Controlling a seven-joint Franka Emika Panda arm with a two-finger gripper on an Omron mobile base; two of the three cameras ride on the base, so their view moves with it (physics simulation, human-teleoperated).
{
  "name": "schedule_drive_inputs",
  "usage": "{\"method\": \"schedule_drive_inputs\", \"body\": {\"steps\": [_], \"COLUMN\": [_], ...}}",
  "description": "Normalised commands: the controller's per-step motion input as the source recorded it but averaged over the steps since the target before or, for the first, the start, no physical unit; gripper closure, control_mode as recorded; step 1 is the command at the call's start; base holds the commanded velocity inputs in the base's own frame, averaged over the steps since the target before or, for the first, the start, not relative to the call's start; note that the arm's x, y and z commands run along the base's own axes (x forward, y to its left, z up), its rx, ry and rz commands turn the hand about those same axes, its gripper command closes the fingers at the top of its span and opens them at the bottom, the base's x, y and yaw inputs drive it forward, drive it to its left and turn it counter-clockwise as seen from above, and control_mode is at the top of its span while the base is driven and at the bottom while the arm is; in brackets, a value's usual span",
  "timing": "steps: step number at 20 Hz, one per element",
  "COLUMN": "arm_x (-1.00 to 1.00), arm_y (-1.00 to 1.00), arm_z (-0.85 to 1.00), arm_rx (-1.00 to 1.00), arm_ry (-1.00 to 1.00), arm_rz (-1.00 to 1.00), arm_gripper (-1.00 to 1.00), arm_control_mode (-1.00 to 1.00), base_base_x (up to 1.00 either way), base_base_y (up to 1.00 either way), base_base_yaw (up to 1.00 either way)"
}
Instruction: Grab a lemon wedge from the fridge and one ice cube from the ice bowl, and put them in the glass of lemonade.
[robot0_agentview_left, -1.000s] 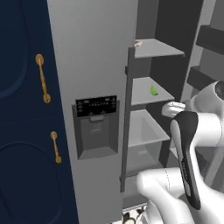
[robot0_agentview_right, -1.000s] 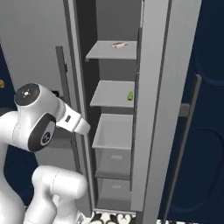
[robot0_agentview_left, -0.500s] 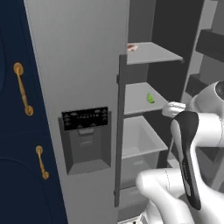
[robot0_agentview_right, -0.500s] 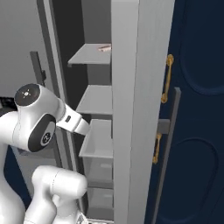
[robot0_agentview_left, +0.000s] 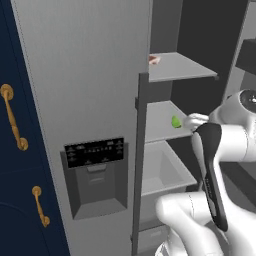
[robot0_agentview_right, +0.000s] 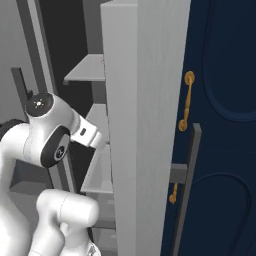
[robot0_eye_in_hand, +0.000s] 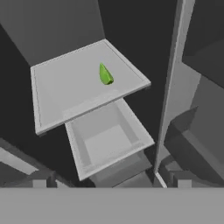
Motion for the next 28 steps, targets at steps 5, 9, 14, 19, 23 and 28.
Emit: {"method": "schedule_drive_inputs", "body": {"steps": [5,9,14,19,23,28], "arm_x": [0.93,0.89,0.79,0.96,0.94,0.38], "arm_y": [-0.23,-0.06,-0.02,-0.01,-0.25,-0.15], "arm_z": [-0.06,-0.42,-0.48,-0.31,-0.16,-0.02], "arm_rx": [0.00,-0.09,-0.08,0.00,0.00,0.00], "arm_ry": [-0.01,0.02,0.00,0.06,0.18,0.12], "arm_rz": [0.00,0.00,0.00,0.00,0.00,0.00], "arm_gripper": [-1.00,-1.00,-1.00,-1.00,-1.00,-1.00], "arm_control_mode": [-1.00,-1.00,-1.00,-1.00,-1.00,-1.00], "base_base_x": [0.00,0.00,0.00,0.00,0.00,0.00], "base_base_y": [0.00,0.00,0.00,0.00,0.00,0.00], "base_base_yaw": [0.00,0.00,0.00,0.00,0.00,0.00]}}
